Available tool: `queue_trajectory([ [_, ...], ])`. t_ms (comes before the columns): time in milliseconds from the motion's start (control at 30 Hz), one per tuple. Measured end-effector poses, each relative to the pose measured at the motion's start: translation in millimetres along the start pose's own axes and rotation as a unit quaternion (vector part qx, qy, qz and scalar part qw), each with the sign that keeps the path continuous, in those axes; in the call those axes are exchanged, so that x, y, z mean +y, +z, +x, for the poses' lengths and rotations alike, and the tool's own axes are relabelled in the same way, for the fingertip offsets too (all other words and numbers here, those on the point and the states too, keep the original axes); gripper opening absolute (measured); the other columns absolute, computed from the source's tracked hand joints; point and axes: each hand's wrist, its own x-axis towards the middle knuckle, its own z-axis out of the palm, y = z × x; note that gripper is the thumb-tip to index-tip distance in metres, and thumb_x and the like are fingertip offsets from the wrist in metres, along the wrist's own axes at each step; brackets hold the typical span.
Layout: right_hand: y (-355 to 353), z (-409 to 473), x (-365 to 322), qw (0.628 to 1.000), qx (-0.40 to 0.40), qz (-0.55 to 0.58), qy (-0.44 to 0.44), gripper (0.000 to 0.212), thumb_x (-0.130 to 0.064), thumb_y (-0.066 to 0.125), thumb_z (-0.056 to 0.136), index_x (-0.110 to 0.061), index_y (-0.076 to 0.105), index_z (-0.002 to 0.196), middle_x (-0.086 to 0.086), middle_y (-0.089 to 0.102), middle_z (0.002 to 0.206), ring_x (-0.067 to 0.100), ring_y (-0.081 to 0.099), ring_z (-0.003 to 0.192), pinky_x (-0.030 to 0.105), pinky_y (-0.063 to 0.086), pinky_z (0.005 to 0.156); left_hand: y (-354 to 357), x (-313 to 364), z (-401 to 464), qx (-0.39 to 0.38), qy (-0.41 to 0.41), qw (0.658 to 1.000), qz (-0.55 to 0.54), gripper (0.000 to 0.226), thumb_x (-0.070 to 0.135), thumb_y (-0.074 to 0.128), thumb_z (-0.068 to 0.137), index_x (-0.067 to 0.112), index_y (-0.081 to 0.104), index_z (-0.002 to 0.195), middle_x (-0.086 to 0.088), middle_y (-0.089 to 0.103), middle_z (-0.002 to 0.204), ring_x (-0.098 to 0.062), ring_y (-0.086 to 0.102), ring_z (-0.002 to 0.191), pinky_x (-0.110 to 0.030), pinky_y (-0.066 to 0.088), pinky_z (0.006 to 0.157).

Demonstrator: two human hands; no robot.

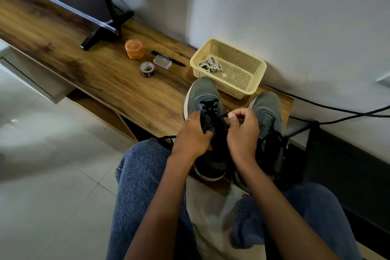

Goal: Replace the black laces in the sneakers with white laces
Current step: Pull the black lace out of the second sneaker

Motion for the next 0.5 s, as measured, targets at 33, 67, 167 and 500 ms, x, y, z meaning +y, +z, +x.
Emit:
queue_trajectory([
  [33,-2.2,-0.2,-3.3,0.999,-0.016,-0.012,-0.032,0.007,-0.011,0.054,0.093,-0.017,0.055,0.091,0.0,0.057,0.1,0.001,0.049,0.082,0.014,0.043,0.074,-0.2,-0.6,0.2,0.004,-0.006,1.0,-0.004,0.049,0.014,0.06,0.088,0.015,0.045,0.135,-0.008,0.054,0.127,-0.026,0.053,0.116,-0.042,0.046,0.099],
  [67,-4.8,-0.4,-7.5,0.996,-0.042,-0.031,-0.079,0.01,-0.007,0.054,0.091,-0.017,0.057,0.094,-0.001,0.056,0.101,0.003,0.051,0.085,0.019,0.045,0.077,-0.8,-0.7,0.1,0.006,-0.01,1.0,-0.005,0.049,0.014,0.06,0.088,0.015,0.046,0.135,-0.007,0.054,0.126,-0.025,0.053,0.115,-0.04,0.046,0.098],
  [167,-10.2,-0.9,-13.8,0.953,-0.152,-0.139,-0.22,0.024,-0.004,0.054,0.083,-0.015,0.062,0.103,-0.002,0.053,0.109,0.011,0.049,0.101,0.026,0.042,0.083,-1.0,-2.2,1.1,0.009,-0.006,1.0,-0.004,0.041,0.016,0.058,0.088,0.017,0.051,0.129,-0.005,0.058,0.119,-0.024,0.056,0.107,-0.038,0.049,0.09],
  [500,-8.1,8.2,-1.2,0.838,-0.119,-0.346,-0.404,0.011,-0.011,0.077,0.069,-0.013,0.072,0.078,0.003,0.065,0.096,0.03,0.058,0.092,0.04,0.046,0.069,-1.2,-0.4,0.0,0.006,-0.011,1.0,0.003,0.042,0.015,0.058,0.085,0.017,0.051,0.127,-0.006,0.058,0.117,-0.025,0.056,0.106,-0.04,0.049,0.09],
])
